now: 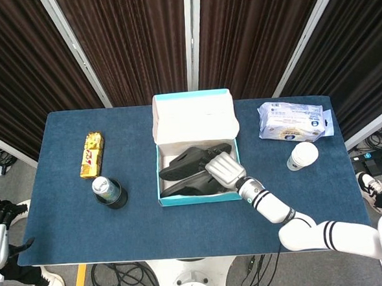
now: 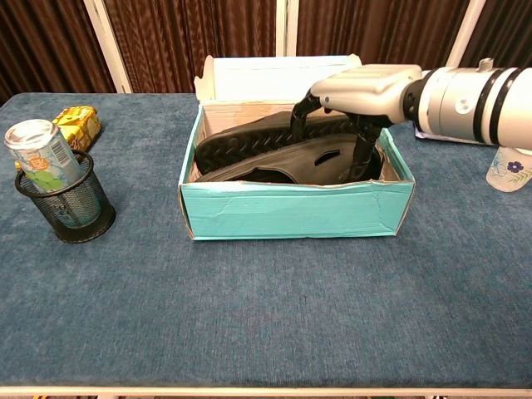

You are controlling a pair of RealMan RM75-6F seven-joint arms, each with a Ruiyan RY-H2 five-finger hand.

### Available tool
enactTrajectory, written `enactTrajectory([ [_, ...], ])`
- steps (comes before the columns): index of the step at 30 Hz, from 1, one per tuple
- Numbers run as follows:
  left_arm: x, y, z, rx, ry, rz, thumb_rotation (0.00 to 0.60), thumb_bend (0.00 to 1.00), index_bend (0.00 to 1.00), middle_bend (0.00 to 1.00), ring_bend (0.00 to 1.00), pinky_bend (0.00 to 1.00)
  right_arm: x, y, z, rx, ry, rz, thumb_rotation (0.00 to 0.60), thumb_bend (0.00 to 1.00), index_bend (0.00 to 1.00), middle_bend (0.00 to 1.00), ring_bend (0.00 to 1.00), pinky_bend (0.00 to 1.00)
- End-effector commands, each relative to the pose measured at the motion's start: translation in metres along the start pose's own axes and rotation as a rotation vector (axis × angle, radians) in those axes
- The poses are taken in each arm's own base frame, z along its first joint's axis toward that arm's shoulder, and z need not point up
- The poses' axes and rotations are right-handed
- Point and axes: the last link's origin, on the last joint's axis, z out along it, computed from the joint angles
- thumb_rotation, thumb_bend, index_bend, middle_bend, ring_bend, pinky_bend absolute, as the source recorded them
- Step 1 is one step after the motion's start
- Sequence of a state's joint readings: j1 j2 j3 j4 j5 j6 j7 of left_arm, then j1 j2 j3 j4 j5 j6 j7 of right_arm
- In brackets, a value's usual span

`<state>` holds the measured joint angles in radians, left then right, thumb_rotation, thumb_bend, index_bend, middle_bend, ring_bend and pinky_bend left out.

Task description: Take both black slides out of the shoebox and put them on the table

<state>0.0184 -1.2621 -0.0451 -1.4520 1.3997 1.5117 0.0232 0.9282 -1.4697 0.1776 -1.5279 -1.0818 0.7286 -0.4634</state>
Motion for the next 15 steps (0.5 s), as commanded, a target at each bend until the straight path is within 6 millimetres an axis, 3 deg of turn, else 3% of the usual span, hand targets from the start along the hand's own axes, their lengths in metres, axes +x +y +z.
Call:
enactTrajectory([
  [1, 0.0, 0.0, 0.001, -0.001, 0.003, -0.003, 0.6, 0.0, 0.28, 0.19, 0.11, 0.09, -0.003, -0.002, 0.003, -0.006, -0.005, -0.005, 0.6, 0.0, 0.32, 0.22, 0.08, 0.21],
  [15, -0.002, -0.002, 0.001, 0.001, 0.001, -0.014, 0.6, 0.0, 0.28, 0.19, 0.11, 0.09, -0.019, -0.009, 0.007, -0.021, -0.021, -0.021, 0.6, 0.0, 0.34, 0.32, 0.22, 0.32],
])
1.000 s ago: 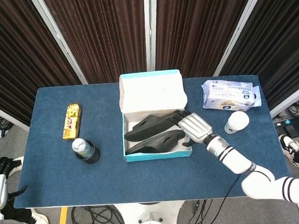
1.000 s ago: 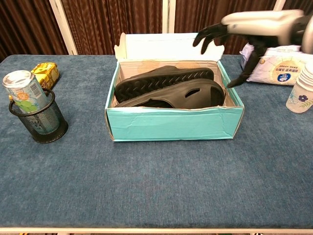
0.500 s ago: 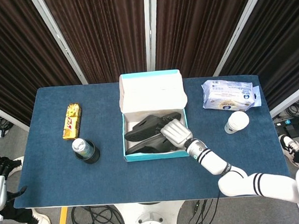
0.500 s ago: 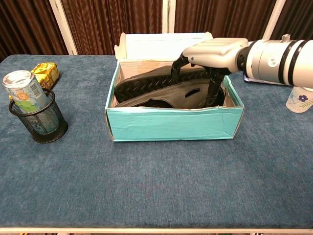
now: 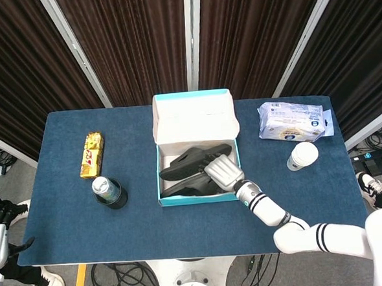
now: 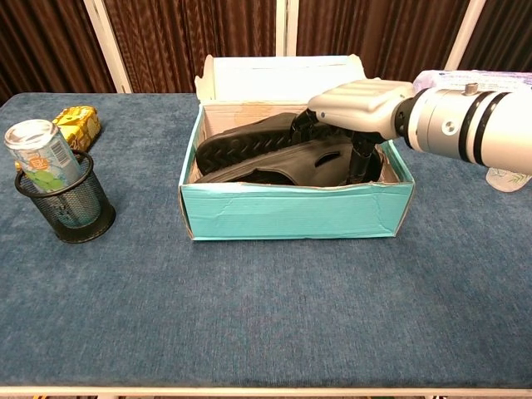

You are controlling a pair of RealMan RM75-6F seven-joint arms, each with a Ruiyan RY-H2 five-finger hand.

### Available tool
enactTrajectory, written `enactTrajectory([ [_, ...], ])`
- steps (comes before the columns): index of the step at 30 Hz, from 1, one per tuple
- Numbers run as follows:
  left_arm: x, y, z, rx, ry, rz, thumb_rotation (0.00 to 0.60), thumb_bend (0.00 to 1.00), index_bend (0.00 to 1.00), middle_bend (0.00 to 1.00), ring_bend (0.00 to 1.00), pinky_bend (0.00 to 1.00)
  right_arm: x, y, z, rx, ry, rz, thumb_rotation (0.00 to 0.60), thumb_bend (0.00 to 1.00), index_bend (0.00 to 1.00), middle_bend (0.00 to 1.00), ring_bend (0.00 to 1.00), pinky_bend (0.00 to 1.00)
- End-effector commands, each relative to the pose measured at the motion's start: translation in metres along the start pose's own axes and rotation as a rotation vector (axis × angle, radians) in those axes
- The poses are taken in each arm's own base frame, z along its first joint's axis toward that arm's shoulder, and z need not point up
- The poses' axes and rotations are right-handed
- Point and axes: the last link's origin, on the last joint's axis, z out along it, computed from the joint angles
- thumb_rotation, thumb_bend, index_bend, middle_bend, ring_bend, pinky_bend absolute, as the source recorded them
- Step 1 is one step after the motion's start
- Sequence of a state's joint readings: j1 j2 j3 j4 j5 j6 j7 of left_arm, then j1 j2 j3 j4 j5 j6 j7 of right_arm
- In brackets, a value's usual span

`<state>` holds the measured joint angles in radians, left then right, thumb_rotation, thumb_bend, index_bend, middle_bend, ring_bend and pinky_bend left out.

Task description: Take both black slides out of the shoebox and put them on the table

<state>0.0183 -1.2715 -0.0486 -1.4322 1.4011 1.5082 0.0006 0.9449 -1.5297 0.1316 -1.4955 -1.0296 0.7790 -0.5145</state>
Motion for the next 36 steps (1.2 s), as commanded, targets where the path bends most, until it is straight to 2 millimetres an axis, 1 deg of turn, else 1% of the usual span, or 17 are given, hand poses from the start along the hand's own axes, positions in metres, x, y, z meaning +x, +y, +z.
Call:
enactTrajectory([
  [1, -0.001, -0.001, 0.0, 0.001, -0.001, -0.002, 0.6, 0.0, 0.28, 0.19, 0.11, 0.09, -0.004, -0.003, 0.003, 0.002, -0.009, -0.006, 0.6, 0.0, 0.34, 0.32, 0.22, 0.32],
  [4, -0.002, -0.002, -0.001, 0.007, -0.004, -0.006, 0.6, 0.0, 0.28, 0.19, 0.11, 0.09, -0.007, -0.006, 0.007, 0.003, -0.005, -0.021, 0.6, 0.0, 0.35, 0.34, 0.24, 0.34],
  [7, -0.003, -0.003, -0.002, 0.01, -0.007, -0.01, 0.6, 0.0, 0.28, 0.19, 0.11, 0.09, -0.009, -0.01, 0.008, 0.003, 0.015, -0.033, 0.6, 0.03, 0.41, 0.37, 0.28, 0.38],
  [10, -0.004, -0.004, -0.002, 0.015, -0.01, -0.014, 0.6, 0.0, 0.28, 0.19, 0.11, 0.09, -0.01, -0.012, 0.006, -0.002, 0.047, -0.047, 0.6, 0.09, 0.53, 0.44, 0.36, 0.45],
  [12, -0.005, -0.004, -0.002, 0.014, -0.012, -0.016, 0.6, 0.0, 0.28, 0.19, 0.11, 0.09, -0.013, -0.013, 0.005, -0.008, 0.064, -0.054, 0.6, 0.1, 0.59, 0.48, 0.41, 0.49],
  [16, -0.006, -0.003, -0.001, 0.01, -0.013, -0.022, 0.6, 0.0, 0.28, 0.19, 0.11, 0.09, -0.02, -0.015, 0.006, -0.015, 0.066, -0.07, 0.6, 0.1, 0.62, 0.5, 0.45, 0.53],
  [19, -0.007, -0.004, -0.001, 0.012, -0.014, -0.022, 0.6, 0.0, 0.28, 0.19, 0.11, 0.09, -0.021, -0.016, 0.007, -0.018, 0.072, -0.071, 0.6, 0.15, 0.64, 0.52, 0.47, 0.57],
  [21, -0.007, -0.005, -0.001, 0.014, -0.014, -0.023, 0.6, 0.0, 0.28, 0.19, 0.11, 0.09, -0.018, -0.016, 0.007, -0.02, 0.093, -0.067, 0.6, 0.21, 0.65, 0.53, 0.49, 0.59],
  [25, -0.007, -0.005, -0.002, 0.016, -0.017, -0.023, 0.6, 0.0, 0.28, 0.19, 0.11, 0.09, -0.005, -0.015, 0.003, -0.014, 0.143, -0.056, 0.6, 0.27, 0.68, 0.55, 0.5, 0.6],
  [30, -0.006, -0.004, -0.001, 0.01, -0.015, -0.026, 0.6, 0.0, 0.28, 0.19, 0.11, 0.09, 0.011, -0.01, -0.002, -0.008, 0.193, -0.072, 0.6, 0.28, 0.68, 0.56, 0.51, 0.6],
  [36, -0.005, -0.004, -0.001, 0.009, -0.017, -0.026, 0.6, 0.0, 0.28, 0.19, 0.11, 0.09, 0.024, -0.004, -0.007, -0.02, 0.238, -0.067, 0.6, 0.28, 0.69, 0.56, 0.51, 0.6],
])
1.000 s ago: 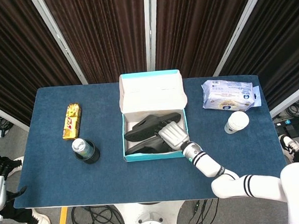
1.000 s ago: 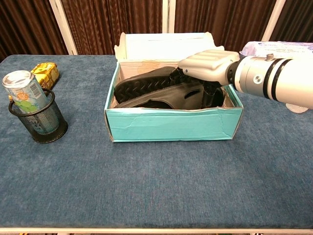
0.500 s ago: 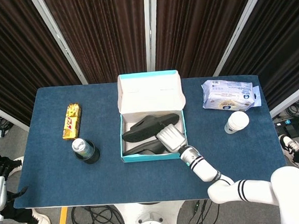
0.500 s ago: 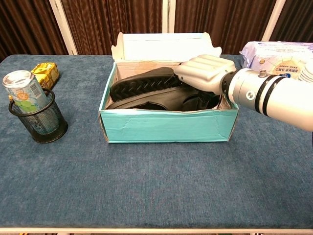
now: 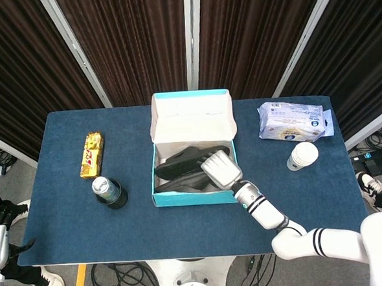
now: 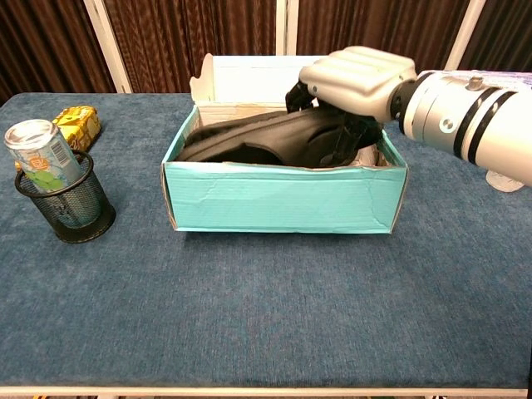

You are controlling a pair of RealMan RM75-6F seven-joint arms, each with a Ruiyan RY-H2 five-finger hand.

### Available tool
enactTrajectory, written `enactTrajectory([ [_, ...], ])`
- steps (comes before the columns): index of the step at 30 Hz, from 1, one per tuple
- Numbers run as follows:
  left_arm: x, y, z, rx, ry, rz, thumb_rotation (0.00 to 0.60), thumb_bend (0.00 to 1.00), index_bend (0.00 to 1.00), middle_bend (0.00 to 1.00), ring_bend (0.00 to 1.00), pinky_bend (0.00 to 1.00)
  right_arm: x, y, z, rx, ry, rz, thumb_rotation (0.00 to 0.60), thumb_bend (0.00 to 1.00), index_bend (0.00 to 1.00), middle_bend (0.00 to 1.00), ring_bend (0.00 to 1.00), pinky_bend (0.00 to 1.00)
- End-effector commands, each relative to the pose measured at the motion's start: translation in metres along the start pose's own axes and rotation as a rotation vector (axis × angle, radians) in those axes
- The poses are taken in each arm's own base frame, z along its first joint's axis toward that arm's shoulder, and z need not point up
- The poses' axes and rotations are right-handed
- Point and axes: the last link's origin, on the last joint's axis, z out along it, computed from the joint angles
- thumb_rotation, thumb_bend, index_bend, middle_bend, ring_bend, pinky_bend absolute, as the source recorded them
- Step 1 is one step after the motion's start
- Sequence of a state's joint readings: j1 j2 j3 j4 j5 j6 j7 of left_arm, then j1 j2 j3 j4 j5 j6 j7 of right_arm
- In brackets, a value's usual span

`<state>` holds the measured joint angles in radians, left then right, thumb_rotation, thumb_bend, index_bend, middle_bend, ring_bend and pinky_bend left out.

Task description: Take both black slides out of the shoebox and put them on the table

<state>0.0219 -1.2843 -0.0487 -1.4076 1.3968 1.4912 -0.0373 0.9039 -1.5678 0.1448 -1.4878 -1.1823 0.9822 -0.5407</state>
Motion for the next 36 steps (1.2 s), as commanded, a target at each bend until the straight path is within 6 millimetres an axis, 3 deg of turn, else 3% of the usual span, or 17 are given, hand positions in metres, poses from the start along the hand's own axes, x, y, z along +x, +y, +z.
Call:
enactTrajectory([
  [1, 0.0, 0.0, 0.0, 0.0, -0.001, 0.001, 0.6, 0.0, 0.28, 0.19, 0.11, 0.09, 0.006, 0.004, -0.001, -0.009, 0.023, 0.007, 0.6, 0.28, 0.69, 0.56, 0.51, 0.6],
  [13, 0.002, 0.002, 0.001, -0.006, -0.003, 0.004, 0.6, 0.0, 0.28, 0.19, 0.11, 0.09, 0.034, 0.02, -0.011, -0.046, 0.149, 0.064, 0.6, 0.27, 0.69, 0.56, 0.51, 0.59],
  [20, 0.005, 0.003, 0.001, -0.011, 0.003, 0.01, 0.6, 0.0, 0.28, 0.19, 0.11, 0.09, 0.067, 0.023, -0.041, -0.006, 0.212, 0.218, 0.6, 0.27, 0.69, 0.56, 0.51, 0.59],
  [25, 0.007, 0.005, 0.0, -0.017, 0.009, 0.015, 0.6, 0.0, 0.28, 0.19, 0.11, 0.09, 0.075, 0.011, -0.073, 0.082, 0.098, 0.416, 0.6, 0.27, 0.69, 0.57, 0.51, 0.57],
  [30, 0.01, 0.008, -0.002, -0.026, 0.014, 0.015, 0.6, 0.0, 0.28, 0.19, 0.11, 0.09, 0.068, -0.005, -0.099, 0.175, -0.103, 0.555, 0.6, 0.27, 0.7, 0.57, 0.5, 0.54],
  [36, 0.013, 0.007, -0.006, -0.021, 0.019, 0.017, 0.6, 0.0, 0.28, 0.19, 0.11, 0.09, 0.049, -0.019, -0.113, 0.256, -0.292, 0.625, 0.6, 0.27, 0.69, 0.56, 0.47, 0.38],
])
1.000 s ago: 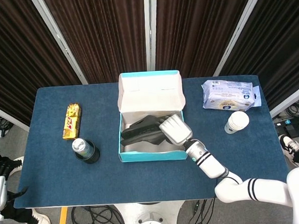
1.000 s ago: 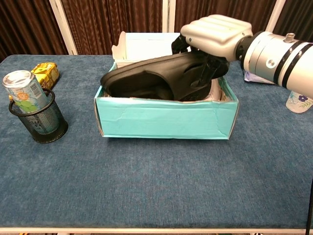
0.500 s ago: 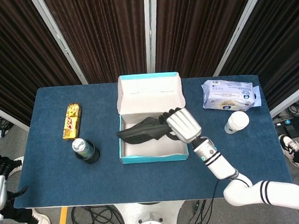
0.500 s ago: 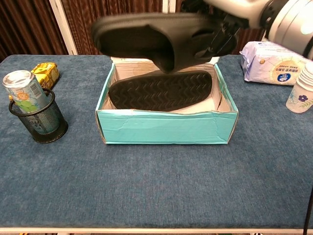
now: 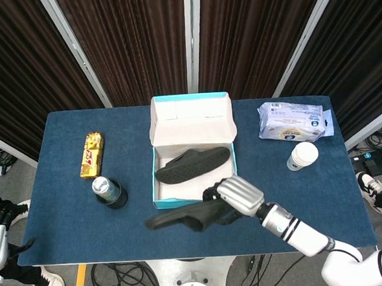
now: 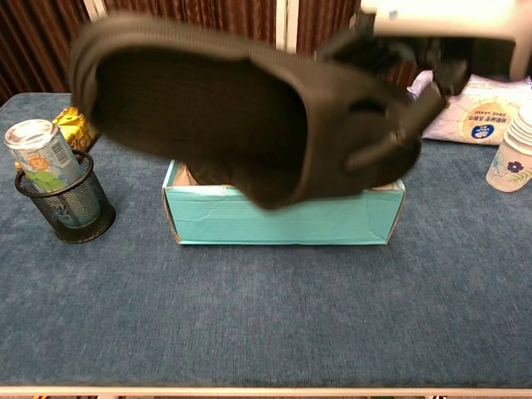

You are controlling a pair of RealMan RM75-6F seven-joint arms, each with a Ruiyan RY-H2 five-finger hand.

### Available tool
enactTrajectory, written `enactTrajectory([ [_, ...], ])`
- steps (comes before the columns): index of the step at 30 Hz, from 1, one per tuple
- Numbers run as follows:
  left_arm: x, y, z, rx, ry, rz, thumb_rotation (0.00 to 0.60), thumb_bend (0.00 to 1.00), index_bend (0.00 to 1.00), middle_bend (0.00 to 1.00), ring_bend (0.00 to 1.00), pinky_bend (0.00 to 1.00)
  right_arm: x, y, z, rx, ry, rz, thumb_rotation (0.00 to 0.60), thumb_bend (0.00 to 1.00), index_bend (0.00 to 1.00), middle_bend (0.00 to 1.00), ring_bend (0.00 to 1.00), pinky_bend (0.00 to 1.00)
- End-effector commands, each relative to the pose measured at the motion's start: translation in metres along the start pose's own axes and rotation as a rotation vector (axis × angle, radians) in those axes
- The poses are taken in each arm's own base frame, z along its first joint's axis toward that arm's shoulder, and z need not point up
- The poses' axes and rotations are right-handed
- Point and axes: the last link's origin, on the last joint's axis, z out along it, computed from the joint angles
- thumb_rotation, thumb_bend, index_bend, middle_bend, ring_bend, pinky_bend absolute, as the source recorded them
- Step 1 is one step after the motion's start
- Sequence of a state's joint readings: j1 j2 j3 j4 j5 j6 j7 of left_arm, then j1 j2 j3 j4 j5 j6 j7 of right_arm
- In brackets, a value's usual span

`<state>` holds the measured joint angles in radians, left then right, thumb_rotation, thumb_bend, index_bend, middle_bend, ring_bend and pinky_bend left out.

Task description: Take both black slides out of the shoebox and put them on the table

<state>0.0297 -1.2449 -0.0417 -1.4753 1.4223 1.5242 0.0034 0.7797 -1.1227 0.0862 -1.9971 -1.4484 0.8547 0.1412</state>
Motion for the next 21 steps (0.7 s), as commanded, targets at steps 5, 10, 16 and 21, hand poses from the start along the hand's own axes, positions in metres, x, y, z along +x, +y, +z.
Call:
enactTrajectory([
  [5, 0.001, -0.002, -0.005, 0.009, -0.002, 0.001, 0.6, 0.0, 0.28, 0.19, 0.11, 0.09, -0.033, 0.001, -0.011, 0.02, -0.181, 0.07, 0.6, 0.27, 0.69, 0.55, 0.43, 0.2],
  [10, 0.002, -0.002, -0.006, 0.011, -0.002, -0.001, 0.6, 0.0, 0.28, 0.19, 0.11, 0.09, -0.051, 0.009, -0.01, 0.003, -0.212, 0.043, 0.6, 0.27, 0.69, 0.53, 0.36, 0.06],
  [16, 0.001, -0.001, -0.006, 0.008, -0.006, -0.006, 0.6, 0.0, 0.28, 0.19, 0.11, 0.09, -0.07, 0.017, -0.003, -0.021, -0.209, 0.022, 0.6, 0.27, 0.68, 0.5, 0.29, 0.0],
  [21, 0.0, -0.003, -0.006, 0.013, -0.017, -0.007, 0.6, 0.0, 0.28, 0.19, 0.11, 0.09, -0.08, 0.022, 0.004, -0.036, -0.185, -0.033, 0.6, 0.26, 0.64, 0.47, 0.25, 0.0],
])
